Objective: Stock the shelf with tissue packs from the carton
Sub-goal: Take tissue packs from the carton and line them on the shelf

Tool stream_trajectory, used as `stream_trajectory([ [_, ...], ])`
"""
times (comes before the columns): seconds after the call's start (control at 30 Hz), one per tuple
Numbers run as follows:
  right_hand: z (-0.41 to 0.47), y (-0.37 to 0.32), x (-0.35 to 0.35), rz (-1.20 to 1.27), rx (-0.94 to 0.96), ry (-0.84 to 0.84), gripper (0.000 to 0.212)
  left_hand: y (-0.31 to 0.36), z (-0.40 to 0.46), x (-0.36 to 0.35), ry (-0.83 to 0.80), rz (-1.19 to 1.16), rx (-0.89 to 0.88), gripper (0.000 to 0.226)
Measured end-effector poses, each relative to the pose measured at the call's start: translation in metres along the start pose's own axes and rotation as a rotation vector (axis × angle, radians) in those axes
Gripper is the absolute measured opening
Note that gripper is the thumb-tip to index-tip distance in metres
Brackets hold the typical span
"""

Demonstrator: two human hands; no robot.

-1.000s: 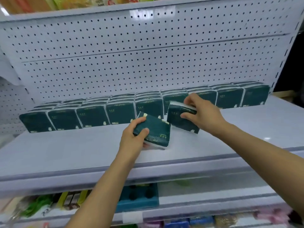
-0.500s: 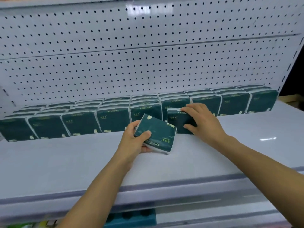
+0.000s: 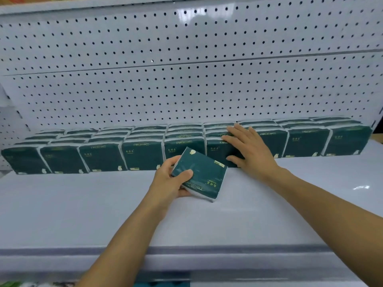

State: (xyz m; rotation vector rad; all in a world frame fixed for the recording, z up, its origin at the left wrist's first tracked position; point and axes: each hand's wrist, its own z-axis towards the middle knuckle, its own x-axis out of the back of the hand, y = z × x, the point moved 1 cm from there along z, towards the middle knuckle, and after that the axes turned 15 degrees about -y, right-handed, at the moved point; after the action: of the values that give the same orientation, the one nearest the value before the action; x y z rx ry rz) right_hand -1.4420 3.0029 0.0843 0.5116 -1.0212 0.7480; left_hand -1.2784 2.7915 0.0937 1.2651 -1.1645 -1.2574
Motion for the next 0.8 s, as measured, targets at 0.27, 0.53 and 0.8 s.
stream_trajectory([
  [0.27,-0.008,-0.022,0.042,0.378,-0.045,0.221,0.039,0.012,0.012,-0.019,0.111,0.124,-0.016,0.040],
  [0.53,-0.035,-0.016,0.075,0.893,-0.170,-0.244,0.051,0.040,0.035,-0.075,-0.071,0.257,-0.167,0.015],
  [0.8,-0.089,0.057,0.065,1.011,-0.540,-0.007,0.022,0.007,0.096,-0.069,0.063,1.688,-0.283,0.088],
])
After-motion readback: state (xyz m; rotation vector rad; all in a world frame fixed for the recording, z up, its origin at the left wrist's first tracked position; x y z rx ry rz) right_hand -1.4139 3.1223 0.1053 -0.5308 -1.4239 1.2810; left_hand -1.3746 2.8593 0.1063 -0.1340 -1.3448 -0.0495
